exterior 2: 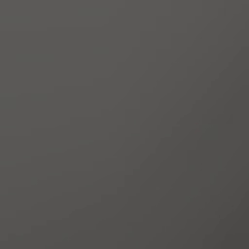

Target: Pick up the bowls from the cabinet and place each bowl in front of a stool on the dining counter.

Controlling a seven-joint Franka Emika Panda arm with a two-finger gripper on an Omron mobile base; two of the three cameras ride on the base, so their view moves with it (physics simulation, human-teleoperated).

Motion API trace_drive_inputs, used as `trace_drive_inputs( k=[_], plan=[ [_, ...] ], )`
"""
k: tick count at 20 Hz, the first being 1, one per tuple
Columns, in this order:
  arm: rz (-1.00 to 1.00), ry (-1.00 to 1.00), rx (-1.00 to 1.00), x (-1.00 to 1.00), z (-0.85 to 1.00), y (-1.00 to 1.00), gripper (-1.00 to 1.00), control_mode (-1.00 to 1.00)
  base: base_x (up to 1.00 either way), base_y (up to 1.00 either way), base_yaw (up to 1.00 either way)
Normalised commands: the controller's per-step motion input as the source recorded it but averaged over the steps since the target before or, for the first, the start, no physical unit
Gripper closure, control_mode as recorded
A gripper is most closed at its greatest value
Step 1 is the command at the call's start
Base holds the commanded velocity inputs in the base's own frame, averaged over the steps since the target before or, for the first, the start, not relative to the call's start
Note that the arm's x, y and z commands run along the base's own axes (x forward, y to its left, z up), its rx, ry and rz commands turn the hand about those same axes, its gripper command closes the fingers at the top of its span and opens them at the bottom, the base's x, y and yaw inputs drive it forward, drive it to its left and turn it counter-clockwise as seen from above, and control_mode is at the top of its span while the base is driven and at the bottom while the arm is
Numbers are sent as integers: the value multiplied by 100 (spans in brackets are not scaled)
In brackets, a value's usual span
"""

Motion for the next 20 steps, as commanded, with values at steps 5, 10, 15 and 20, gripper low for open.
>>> trace_drive_inputs(
  k=[5,10,15,20],
  plan=[
    [0,0,0,0,0,0,100,100,92,-47,69],
    [0,0,0,0,0,0,100,100,87,-49,68],
    [0,0,0,0,0,0,100,100,96,-57,58],
    [0,0,0,0,0,0,100,100,99,-61,36]
  ],
)
